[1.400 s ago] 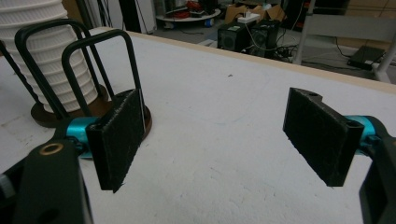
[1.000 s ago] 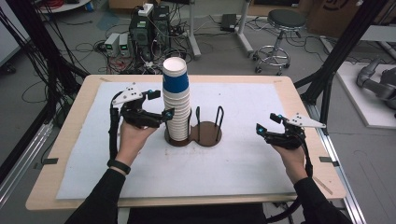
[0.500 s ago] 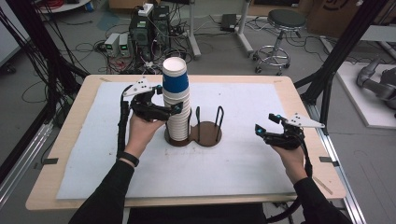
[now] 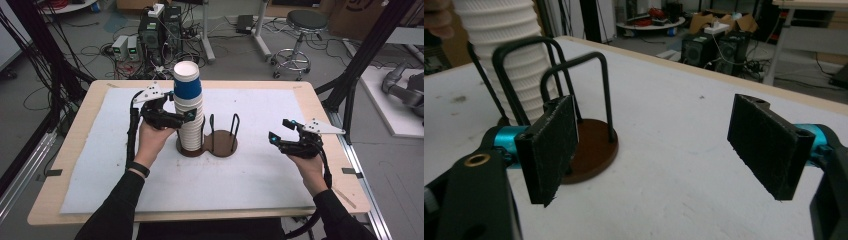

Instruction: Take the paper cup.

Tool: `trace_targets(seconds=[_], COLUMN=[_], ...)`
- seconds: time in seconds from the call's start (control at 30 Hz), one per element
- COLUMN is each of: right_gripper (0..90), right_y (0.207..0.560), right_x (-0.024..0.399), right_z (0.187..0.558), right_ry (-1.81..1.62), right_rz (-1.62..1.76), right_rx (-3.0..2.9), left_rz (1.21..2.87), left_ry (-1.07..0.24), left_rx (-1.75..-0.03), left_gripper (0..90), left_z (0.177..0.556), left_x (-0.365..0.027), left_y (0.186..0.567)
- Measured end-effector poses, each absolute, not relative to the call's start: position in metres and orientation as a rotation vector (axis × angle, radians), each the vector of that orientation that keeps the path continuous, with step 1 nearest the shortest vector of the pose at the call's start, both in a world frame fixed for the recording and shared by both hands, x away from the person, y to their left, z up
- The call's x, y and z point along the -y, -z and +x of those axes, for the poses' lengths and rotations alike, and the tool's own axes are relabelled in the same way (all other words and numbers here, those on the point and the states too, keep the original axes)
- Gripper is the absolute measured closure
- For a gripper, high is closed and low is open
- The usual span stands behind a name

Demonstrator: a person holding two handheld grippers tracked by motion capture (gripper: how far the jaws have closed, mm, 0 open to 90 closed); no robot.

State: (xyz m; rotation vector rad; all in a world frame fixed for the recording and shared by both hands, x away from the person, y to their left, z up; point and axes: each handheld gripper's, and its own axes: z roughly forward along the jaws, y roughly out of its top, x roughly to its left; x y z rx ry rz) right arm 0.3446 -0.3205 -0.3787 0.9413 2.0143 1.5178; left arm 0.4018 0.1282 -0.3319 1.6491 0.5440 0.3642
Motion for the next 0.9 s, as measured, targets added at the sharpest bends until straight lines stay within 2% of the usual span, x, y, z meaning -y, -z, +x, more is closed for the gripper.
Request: trace_targets(seconds=[0.33,0.9], right_gripper=[20.7,20.6], right_y=[0.344,0.279], right_x=[0.295,0.220], right_z=[0.354,0.381], right_ry=[-1.600,-1.690], right_rz=[0.830,0.653], right_rx=[-2.054,-2.127], left_rz=[1.655,1.660], left_ry=[-0.371,-0.370], left_rx=[-0.546,-0.539], left_gripper=[10.9,11.1], left_z=[0.401,0.402], left_x=[-0.127,-0.128], left_y=[0.331,0.331])
